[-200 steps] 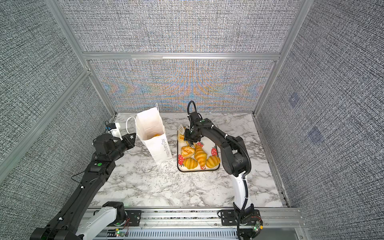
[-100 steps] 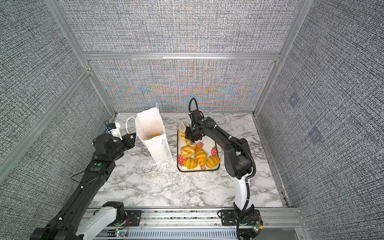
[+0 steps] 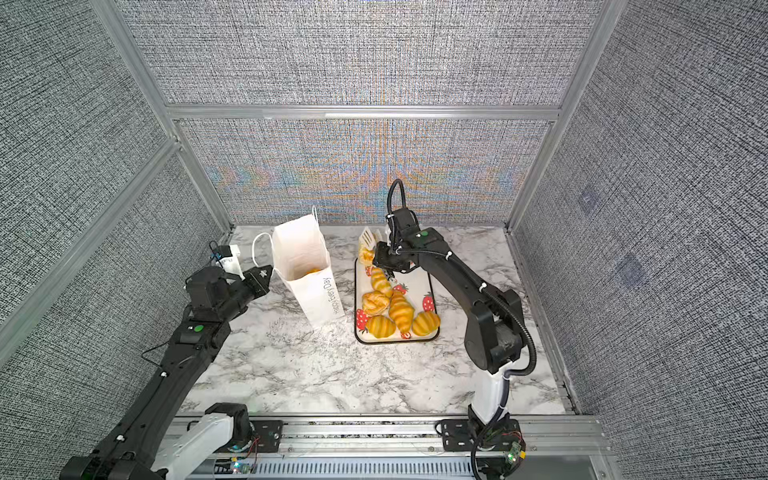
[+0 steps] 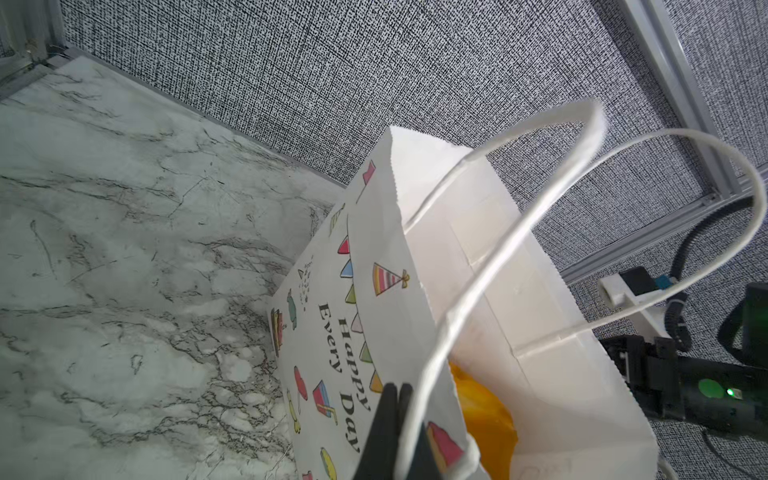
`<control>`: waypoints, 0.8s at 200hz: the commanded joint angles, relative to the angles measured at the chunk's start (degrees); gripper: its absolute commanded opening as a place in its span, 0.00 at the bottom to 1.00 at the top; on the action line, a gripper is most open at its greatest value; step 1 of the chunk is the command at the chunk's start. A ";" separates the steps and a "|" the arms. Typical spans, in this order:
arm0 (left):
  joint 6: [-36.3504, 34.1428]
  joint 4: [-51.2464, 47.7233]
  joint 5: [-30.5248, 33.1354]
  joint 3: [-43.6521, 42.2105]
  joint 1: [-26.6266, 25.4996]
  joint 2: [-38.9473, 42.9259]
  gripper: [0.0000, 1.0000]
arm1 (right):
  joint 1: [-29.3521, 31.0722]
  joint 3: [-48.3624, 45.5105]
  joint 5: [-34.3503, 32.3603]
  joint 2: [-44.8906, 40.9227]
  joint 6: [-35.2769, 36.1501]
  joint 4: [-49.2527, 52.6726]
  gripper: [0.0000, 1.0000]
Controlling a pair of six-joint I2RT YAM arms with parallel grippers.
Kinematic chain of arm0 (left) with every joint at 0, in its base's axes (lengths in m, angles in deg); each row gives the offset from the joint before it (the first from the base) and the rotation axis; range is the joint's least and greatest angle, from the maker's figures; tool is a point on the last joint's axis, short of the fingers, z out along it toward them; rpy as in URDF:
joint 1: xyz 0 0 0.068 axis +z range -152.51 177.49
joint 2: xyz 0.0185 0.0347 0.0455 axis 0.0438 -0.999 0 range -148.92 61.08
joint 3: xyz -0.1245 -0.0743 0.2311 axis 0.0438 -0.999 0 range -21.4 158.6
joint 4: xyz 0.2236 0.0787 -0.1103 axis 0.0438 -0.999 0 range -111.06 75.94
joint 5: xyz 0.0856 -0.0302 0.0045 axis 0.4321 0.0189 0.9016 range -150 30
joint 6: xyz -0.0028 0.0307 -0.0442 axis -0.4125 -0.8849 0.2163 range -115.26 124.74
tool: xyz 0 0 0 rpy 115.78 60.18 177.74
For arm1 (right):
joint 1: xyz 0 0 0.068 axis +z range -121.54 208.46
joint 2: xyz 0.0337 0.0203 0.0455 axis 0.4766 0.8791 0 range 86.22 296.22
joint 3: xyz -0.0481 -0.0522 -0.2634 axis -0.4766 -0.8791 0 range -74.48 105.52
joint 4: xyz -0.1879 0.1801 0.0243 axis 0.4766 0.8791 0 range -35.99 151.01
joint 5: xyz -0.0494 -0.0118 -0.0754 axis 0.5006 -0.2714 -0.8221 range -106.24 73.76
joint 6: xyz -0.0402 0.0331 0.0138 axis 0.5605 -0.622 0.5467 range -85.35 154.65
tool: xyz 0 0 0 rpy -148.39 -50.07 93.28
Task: Place the fake bread into the paper bag
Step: 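Squeeze the tongs and lift the twisted roll off the tray, then carry the twisted roll with the right tongs over the bag opening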
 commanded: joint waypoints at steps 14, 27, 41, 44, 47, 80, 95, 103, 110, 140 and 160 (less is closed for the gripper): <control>0.46 -0.77 -0.50 0.43 0.04 0.07 0.00 | 0.03 0.14 0.09 -4.13 0.18 -1.40 0.32; 0.55 -0.85 -0.64 0.43 -0.01 0.08 0.00 | 0.02 0.23 0.12 -5.59 0.23 -1.52 0.32; 0.61 -0.74 -0.60 0.43 -0.04 0.07 0.00 | 0.03 0.48 0.13 -6.89 0.27 -1.47 0.32; 0.58 -0.79 -0.59 0.39 0.00 0.07 0.00 | 0.04 0.54 0.12 -7.15 0.27 -1.47 0.32; 0.57 -0.84 -0.55 0.36 0.03 0.15 0.00 | 0.07 0.50 0.19 -7.40 0.27 -1.48 0.32; 0.77 -0.68 -0.67 0.37 -0.01 0.08 0.00 | 0.12 0.59 1.90 -10.45 0.03 -2.41 0.32; 0.83 -0.66 -0.74 0.39 0.02 0.12 0.00 | 0.33 0.43 3.87 -11.73 -0.43 -3.45 0.32; 0.81 -0.61 -0.67 0.40 0.01 0.06 0.00 | 0.55 0.33 4.48 -12.51 -0.60 -4.11 0.32; 0.81 -0.59 -0.74 0.40 -0.05 -0.01 0.00 | 0.78 0.27 4.70 -13.05 -0.70 -4.47 0.32; 0.88 -0.37 -0.80 0.34 0.01 -0.08 0.00 | 1.42 -0.03 6.04 -15.18 -0.55 -6.21 0.32; 1.23 -0.24 -0.97 0.17 0.00 -0.15 0.00 | 1.98 -0.89 6.84 -16.63 -0.44 -7.99 0.32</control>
